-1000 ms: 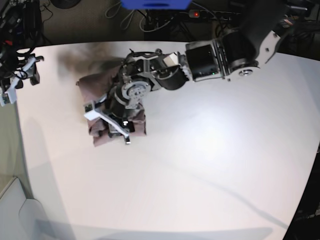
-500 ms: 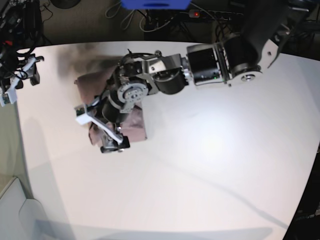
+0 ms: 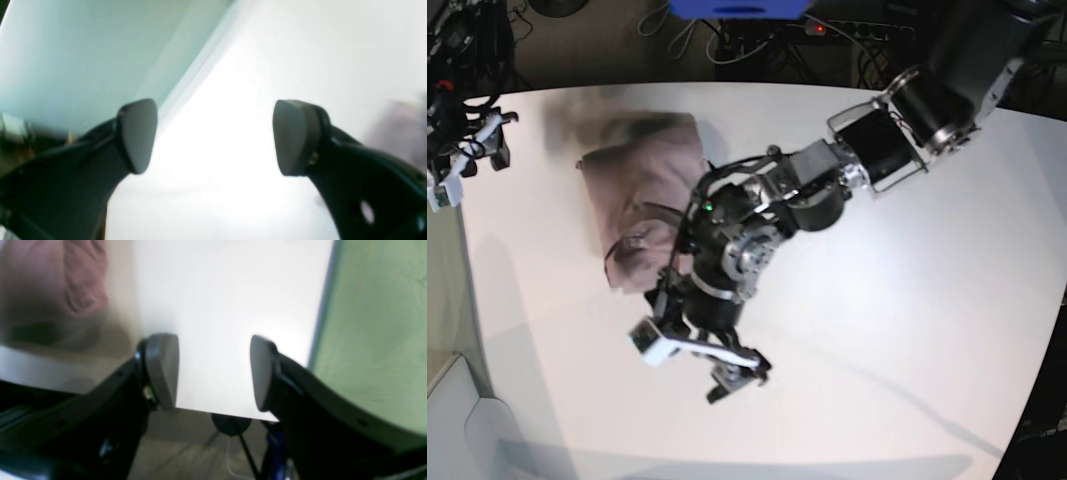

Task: Layout the t-shirt on the table in an organized manner, then fold the t-shirt properly
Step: 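Open the left gripper and lift it away from the bundle, then tuck and smooth the bundle edge with the right gripper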

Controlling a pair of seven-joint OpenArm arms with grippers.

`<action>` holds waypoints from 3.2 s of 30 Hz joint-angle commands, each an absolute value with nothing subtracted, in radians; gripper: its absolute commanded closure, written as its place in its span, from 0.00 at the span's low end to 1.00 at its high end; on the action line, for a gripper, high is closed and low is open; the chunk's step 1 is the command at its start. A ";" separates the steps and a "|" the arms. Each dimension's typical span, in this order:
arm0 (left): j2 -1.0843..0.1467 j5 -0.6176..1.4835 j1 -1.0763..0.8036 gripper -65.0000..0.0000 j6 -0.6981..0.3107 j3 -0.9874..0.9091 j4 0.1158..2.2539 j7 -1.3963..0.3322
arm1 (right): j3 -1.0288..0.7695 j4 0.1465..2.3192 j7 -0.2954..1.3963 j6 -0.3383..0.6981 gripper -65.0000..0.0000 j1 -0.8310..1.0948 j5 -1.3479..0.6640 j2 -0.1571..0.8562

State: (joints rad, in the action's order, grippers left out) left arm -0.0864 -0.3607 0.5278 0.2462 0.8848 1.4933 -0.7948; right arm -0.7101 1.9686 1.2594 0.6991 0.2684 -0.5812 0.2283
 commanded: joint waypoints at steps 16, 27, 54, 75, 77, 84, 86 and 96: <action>-0.317 -0.186 -0.094 0.65 0.259 0.074 1.913 -0.789 | -0.282 1.980 1.236 0.698 0.87 0.084 -0.590 0.151; -0.305 -0.179 -0.397 0.80 0.268 -0.130 2.015 -0.789 | -0.170 1.840 1.198 0.698 0.88 0.013 -0.590 0.156; -0.222 -0.180 -0.473 0.80 0.268 -0.127 2.015 -0.789 | 0.185 1.069 0.733 0.698 0.88 -0.321 -0.590 0.266; -0.222 -0.182 -0.499 0.80 0.268 -0.127 2.023 -0.789 | -0.070 1.767 0.938 0.698 0.88 0.044 -0.593 0.295; -0.222 -0.182 -0.499 0.80 0.268 -0.127 2.023 -0.788 | -0.070 1.781 0.914 0.698 0.88 0.094 -0.593 0.295; -0.222 -0.182 -0.504 0.80 0.268 -0.125 2.025 -0.788 | -0.067 1.736 0.814 0.698 0.88 0.151 -0.591 0.302; -0.222 -0.182 -0.529 0.80 0.268 -0.125 2.026 -0.788 | -0.070 1.669 0.814 0.698 0.88 0.120 -0.591 0.303; -0.222 -0.182 -0.618 0.80 0.269 -0.133 2.028 -0.780 | -0.065 1.478 0.702 0.698 0.88 0.099 -0.590 0.331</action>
State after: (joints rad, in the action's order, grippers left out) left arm -0.2161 -0.1711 -0.6155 0.2577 -0.1276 2.0068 -0.8001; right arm -0.0624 1.4712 0.6933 0.6949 0.1051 -0.6041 0.3187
